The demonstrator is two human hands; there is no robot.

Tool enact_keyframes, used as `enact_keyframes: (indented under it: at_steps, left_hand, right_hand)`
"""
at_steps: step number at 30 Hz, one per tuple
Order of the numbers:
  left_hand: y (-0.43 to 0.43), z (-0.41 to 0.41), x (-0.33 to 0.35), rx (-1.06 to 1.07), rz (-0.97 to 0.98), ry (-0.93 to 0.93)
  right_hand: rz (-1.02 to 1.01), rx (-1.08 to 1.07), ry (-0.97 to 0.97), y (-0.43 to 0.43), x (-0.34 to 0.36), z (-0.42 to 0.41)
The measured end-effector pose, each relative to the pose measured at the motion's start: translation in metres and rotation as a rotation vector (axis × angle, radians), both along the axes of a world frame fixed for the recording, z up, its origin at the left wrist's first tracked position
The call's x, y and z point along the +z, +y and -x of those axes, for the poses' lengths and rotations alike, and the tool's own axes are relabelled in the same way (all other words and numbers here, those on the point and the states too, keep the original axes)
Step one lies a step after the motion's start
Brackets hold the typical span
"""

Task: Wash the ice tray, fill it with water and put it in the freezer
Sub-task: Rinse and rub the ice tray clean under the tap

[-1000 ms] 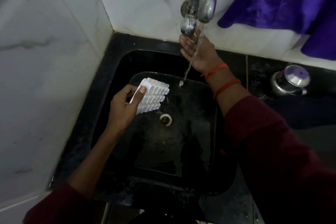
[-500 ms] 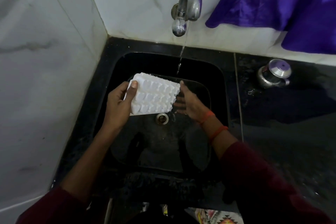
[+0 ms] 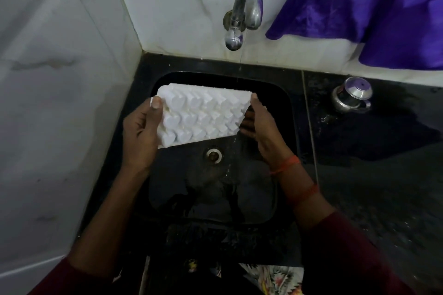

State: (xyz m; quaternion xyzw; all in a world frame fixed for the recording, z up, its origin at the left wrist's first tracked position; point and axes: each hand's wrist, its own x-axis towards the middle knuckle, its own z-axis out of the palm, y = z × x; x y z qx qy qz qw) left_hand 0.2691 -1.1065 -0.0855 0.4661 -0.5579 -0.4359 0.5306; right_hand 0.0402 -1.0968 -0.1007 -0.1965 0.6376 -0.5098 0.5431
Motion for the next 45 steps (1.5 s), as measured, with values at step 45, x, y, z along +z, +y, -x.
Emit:
enact_keyframes:
  at_steps: [45]
  left_hand:
    - [0.099, 0.209, -0.059, -0.004, -0.905, 0.230]
  right_hand:
    - [-0.015, -0.423, 0.403, 0.235, -0.058, 0.187]
